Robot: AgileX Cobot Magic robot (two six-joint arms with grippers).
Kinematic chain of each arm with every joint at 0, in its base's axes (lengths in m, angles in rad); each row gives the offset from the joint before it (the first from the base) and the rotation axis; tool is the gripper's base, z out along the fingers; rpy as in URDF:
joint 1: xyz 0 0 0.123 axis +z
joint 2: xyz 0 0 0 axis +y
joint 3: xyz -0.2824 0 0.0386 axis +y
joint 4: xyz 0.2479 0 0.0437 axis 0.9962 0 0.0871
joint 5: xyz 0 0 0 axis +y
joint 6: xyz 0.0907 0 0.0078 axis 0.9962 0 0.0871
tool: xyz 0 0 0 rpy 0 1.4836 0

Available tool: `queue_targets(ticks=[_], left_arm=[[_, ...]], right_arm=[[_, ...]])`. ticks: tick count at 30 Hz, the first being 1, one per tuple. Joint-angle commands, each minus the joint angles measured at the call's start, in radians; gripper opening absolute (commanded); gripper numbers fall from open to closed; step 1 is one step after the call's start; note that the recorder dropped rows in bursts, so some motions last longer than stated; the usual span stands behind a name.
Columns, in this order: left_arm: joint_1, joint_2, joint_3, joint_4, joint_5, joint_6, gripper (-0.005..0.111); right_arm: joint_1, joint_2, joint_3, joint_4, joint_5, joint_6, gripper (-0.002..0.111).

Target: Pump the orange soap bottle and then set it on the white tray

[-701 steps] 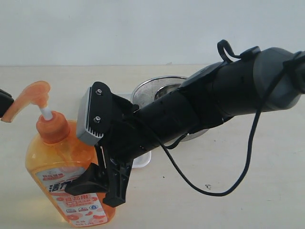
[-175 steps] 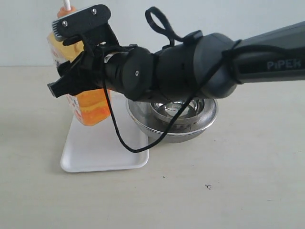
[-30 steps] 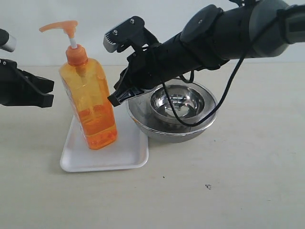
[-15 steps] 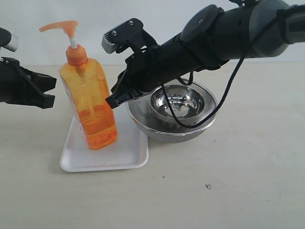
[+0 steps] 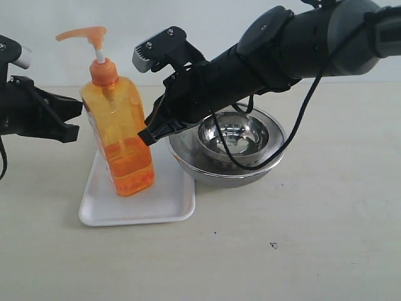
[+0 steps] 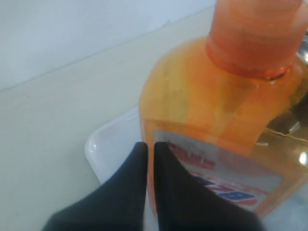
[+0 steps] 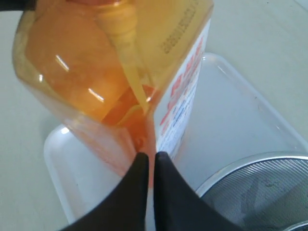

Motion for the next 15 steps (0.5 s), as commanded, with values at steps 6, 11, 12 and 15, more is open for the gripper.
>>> queue_targets(ticks=[6, 11, 12, 15], left_arm=[[0.002, 0.039, -0.009, -0.039, -0.021, 0.046, 0.005], [0.002, 0.039, -0.009, -0.139, -0.019, 0.134, 0.005], [0.002, 0.039, -0.009, -0.146, -0.024, 0.145, 0.005], [0.002, 0.039, -0.009, -0.147, -0.040, 0.146, 0.005]], right_arm=[[-0.001, -0.005, -0.003, 0.016, 0.004, -0.027, 0.000], [-0.001, -0.005, -0.003, 0.072, 0.004, -0.081, 0.000], [-0.001, -0.005, -0.003, 0.090, 0.004, -0.095, 0.000], [-0.001, -0.005, -0.003, 0.118, 0.002, -0.119, 0.000]])
